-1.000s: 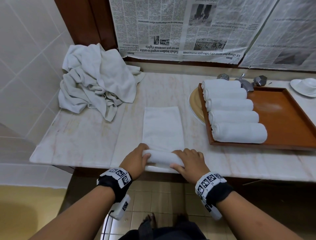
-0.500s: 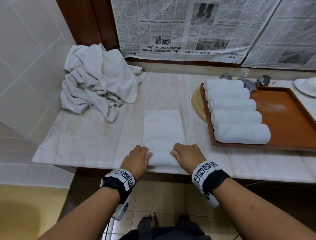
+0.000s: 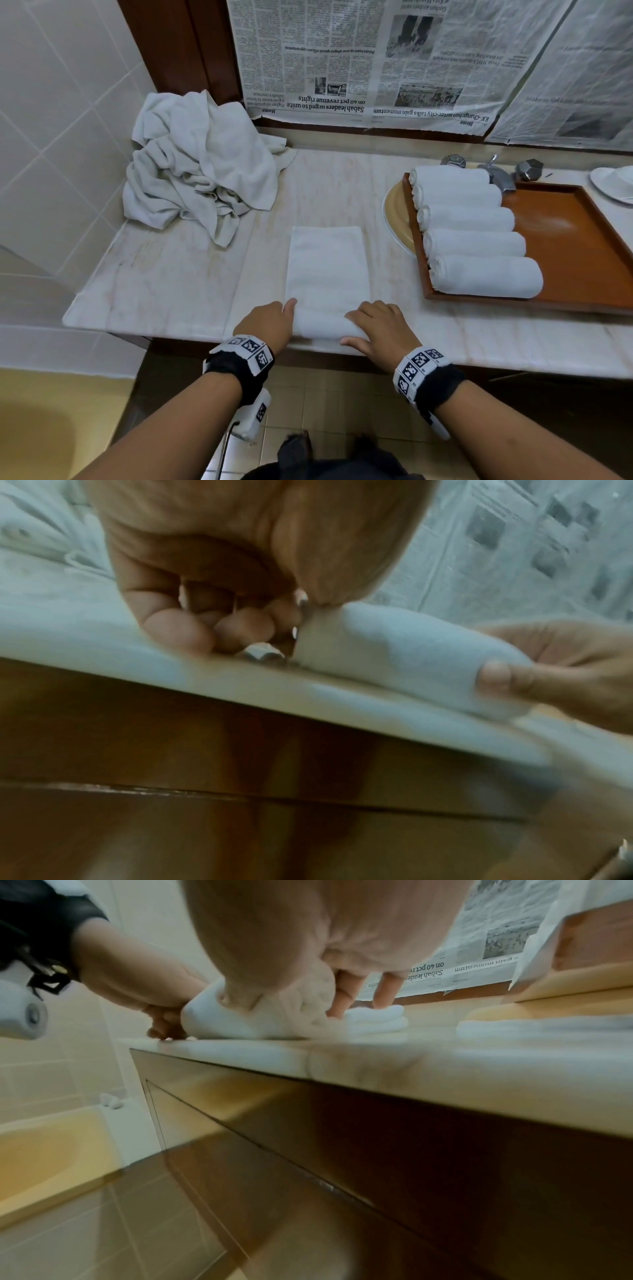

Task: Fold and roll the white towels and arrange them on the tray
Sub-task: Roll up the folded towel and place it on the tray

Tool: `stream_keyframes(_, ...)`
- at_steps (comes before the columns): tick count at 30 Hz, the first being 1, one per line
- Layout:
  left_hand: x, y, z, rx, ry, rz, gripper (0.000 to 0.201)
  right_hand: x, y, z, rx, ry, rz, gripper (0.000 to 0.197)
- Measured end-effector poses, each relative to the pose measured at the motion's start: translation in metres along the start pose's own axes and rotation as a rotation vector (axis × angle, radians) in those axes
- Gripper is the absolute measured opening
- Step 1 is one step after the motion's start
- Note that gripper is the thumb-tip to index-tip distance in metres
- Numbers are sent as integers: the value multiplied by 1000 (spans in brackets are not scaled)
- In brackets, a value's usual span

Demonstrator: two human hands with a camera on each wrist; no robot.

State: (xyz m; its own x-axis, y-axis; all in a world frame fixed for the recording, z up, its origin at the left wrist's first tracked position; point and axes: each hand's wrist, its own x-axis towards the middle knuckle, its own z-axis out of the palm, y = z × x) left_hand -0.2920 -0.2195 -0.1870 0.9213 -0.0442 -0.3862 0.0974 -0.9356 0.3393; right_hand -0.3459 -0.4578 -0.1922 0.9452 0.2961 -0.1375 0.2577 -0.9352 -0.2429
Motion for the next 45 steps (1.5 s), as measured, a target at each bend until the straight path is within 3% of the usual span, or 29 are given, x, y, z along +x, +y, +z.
stream_keyframes(1, 0, 0, -1, -4, 11, -18, 49, 3, -1, -4, 2, -39, 1, 94)
stream_keyframes(3, -2, 0, -2, 27, 161, 18, 40, 10, -5, -16, -7, -134, 3, 92)
stream_keyframes(4, -3, 0, -2, 49, 265, 109, 35, 14, -7, -20, -5, -166, 3, 86)
stream_keyframes(6, -5, 3, 3, 89, 358, 432, 29, 22, -7, -25, -6, -178, 16, 66)
stream_keyframes(8, -8, -2, 12, 181, 280, 711, 41, 29, -8, -26, -26, -193, 20, 53)
stream_keyframes(9, -8, -7, 16, 249, 234, 778, 51, 31, -11, -28, -39, -209, 27, 50)
stream_keyframes(11, -7, -15, 19, 364, 186, 776, 61, 33, -17, -33, -116, -234, 36, 39)
stream_keyframes(14, -4, -18, 14, 381, 154, 661, 65, 31, -28, -30, -233, -165, 42, 29)
stream_keyframes(16, 3, -16, 10, 324, 97, 616, 90, 28, -36, -20, -190, -35, 140, 35)
stream_keyframes(19, 13, -13, 5, 263, 46, 624, 110, 14, -45, -8, -120, 165, 158, 18)
stream_keyframes(22, 19, -12, 0, 177, -31, 588, 103, -3, -51, 3, -111, 109, 101, 58)
stream_keyframes(24, 20, -11, 0, 145, -62, 564, 92, -8, -54, 7, -134, 65, 126, 74)
stream_keyframes(26, 19, -8, -2, 98, -69, 540, 63, -4, -56, 9, -160, 26, 167, 74)
stream_keyframes(28, 13, -4, -1, 60, -30, 500, 41, 5, -59, 1, -178, 12, 195, 61)
stream_keyframes(30, 4, -2, 1, 206, 188, 516, 41, 16, -62, -7, -226, -42, 200, 52)
stream_keyframes(32, -8, -6, 12, 371, 324, 596, 43, 27, -62, -12, -260, -42, 204, 45)
stream_keyframes(34, -16, -15, 30, 438, 361, 710, 55, 36, -62, -17, -239, -66, 232, 39)
stream_keyframes(36, -19, -23, 40, 445, 371, 728, 66, 43, -63, -23, -243, -123, 246, 34)
stream_keyframes(40, -8, -22, 34, 384, 384, 707, 57, 45, -67, -25, -250, -156, 249, 36)
stream_keyframes(45, 22, -27, 19, 342, 326, 897, 51, 16, -90, 5, -262, 23, 257, 67)
